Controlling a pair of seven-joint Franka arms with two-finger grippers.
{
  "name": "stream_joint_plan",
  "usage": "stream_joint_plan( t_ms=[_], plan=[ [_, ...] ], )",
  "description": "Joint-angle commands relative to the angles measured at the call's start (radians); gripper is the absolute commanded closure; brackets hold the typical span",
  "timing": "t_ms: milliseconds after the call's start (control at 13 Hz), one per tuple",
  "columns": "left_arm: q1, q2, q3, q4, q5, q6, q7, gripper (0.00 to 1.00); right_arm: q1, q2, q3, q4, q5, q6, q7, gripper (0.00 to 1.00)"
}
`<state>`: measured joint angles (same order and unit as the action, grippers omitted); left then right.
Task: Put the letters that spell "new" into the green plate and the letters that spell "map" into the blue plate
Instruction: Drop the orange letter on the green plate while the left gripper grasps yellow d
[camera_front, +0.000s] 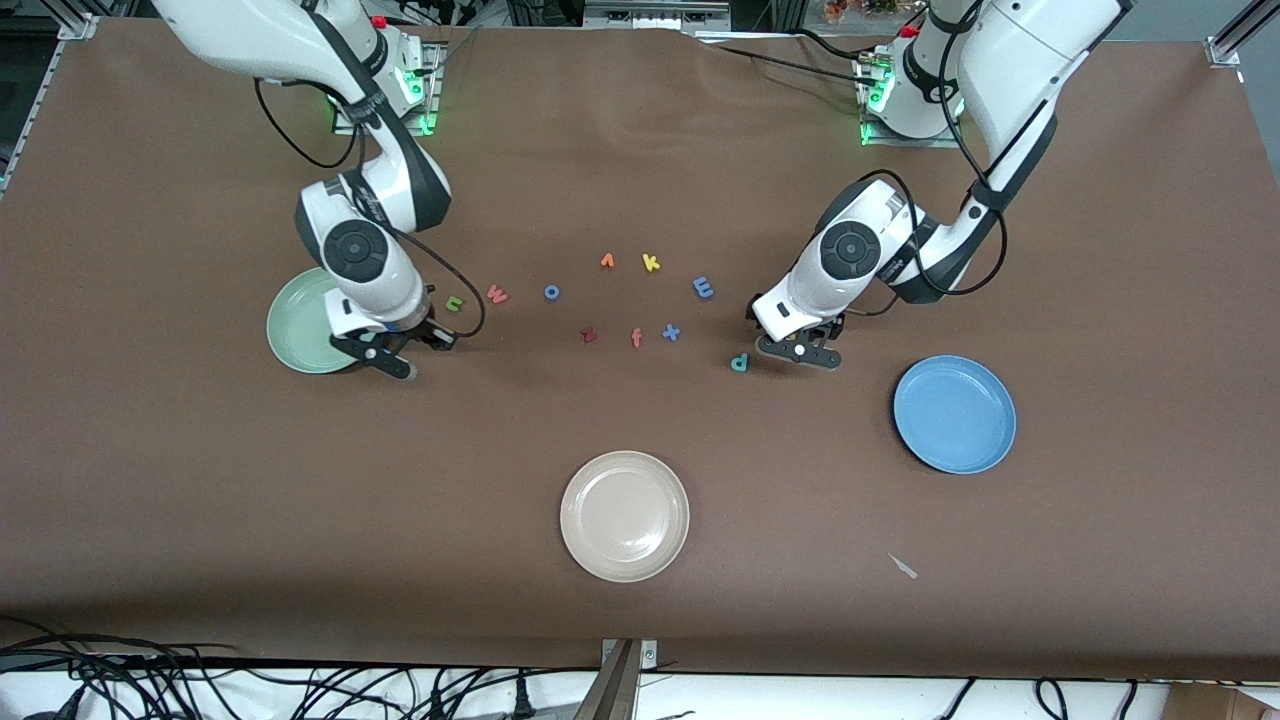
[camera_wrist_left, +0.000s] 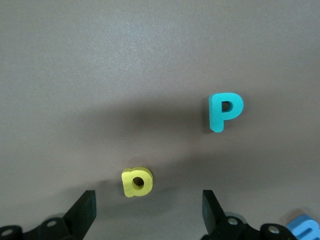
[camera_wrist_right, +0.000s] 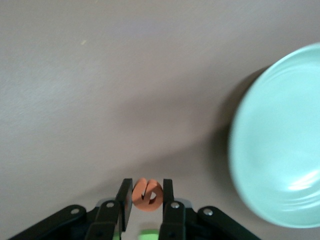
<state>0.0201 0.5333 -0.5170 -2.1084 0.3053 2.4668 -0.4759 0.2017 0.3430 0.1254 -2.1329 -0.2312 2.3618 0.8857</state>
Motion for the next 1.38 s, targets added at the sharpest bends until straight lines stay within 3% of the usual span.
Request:
stream_joint_plan(
  t_ms=[0,307,383,460,537,690,920,1150,1303],
  plan=[
    [-0.011,0.023,0.012,0.027,0.054,-0.014,-0.027,0.11,-0.001,-0.062,-0.091,-0.03,-0.01,-0.064,-0.166,0.98],
    [-0.009,0.031,0.017,0.022,0.075,-0.015,-0.029,0.3,-0.002,-0.058,-0.184,-0.128,-0.008,-0.005,-0.3,0.96],
    [-0.011,0.033,0.017,0.022,0.075,-0.017,-0.03,0.36,-0.002,-0.032,-0.205,-0.134,-0.008,0.019,-0.319,0.87],
    [-0.011,0.033,0.017,0.022,0.075,-0.016,-0.03,0.4,-0.002,-0.022,-0.208,-0.134,-0.004,0.022,-0.324,0.65],
    [-0.011,0.036,0.018,0.022,0.075,-0.017,-0.03,0.45,-0.002,-0.021,-0.208,-0.131,0.001,0.019,-0.323,0.01],
    [-0.011,0.042,0.021,0.022,0.077,-0.017,-0.035,0.56,-0.002,-0.042,-0.202,-0.111,0.015,-0.031,-0.315,0.0],
    [-0.011,0.048,0.028,0.024,0.077,-0.016,-0.035,0.84,0.019,-0.038,-0.124,0.013,0.203,-0.17,-0.218,0.0],
    [0.003,0.037,0.028,0.025,0.11,-0.02,-0.032,0.94,0.083,-0.029,-0.072,-0.008,0.213,-0.073,-0.012,0.0],
    [0.02,-0.001,0.023,0.065,0.11,-0.124,-0.023,0.96,0.137,-0.029,-0.07,-0.059,0.213,0.005,0.027,0.01]
  ],
)
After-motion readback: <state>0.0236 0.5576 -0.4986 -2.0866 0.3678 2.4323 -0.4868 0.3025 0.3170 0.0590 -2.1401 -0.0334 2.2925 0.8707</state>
